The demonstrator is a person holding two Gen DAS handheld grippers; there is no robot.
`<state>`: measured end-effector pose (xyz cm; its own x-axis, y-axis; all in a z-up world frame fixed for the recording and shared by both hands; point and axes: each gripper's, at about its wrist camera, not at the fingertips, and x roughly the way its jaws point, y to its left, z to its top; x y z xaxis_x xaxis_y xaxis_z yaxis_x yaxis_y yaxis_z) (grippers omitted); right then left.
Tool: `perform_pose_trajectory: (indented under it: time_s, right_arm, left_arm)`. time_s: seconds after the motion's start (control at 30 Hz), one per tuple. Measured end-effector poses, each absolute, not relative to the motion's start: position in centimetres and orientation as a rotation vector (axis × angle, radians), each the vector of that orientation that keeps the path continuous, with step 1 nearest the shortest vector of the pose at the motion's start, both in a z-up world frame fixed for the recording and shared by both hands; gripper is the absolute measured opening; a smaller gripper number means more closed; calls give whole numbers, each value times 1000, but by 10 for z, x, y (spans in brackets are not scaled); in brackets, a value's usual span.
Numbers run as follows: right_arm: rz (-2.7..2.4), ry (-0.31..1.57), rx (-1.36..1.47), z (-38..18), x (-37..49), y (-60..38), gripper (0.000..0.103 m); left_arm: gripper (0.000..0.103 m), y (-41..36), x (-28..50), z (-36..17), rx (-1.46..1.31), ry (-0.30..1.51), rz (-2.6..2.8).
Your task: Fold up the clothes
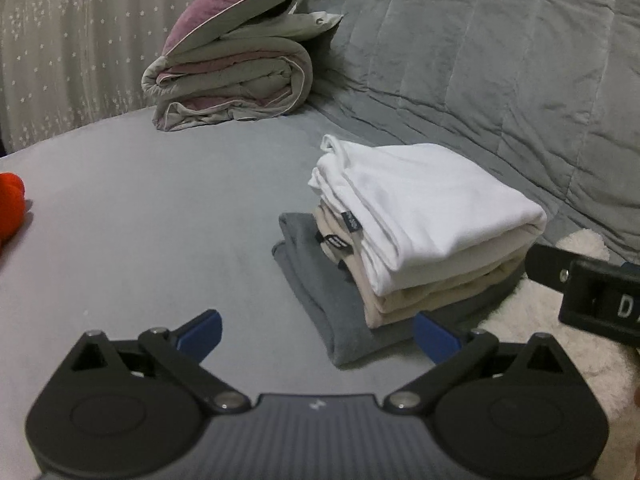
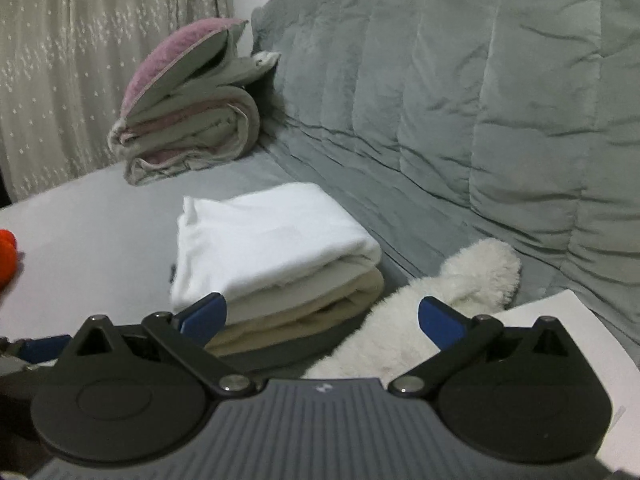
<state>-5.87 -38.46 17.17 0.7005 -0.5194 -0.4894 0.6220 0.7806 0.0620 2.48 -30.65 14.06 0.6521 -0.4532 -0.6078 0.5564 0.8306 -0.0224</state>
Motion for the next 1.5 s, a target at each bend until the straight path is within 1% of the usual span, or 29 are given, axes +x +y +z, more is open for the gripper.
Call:
perform_pose_trajectory:
  time_s: [0.73, 1.5]
  right_arm:
    - [-644, 489, 208, 171, -59, -380, 103]
    - [-692, 549, 175, 164, -55, -384, 103]
  left_arm:
    - [102, -305, 18, 138, 188, 634, -559]
    - [102, -308, 16, 136, 216, 619, -537]
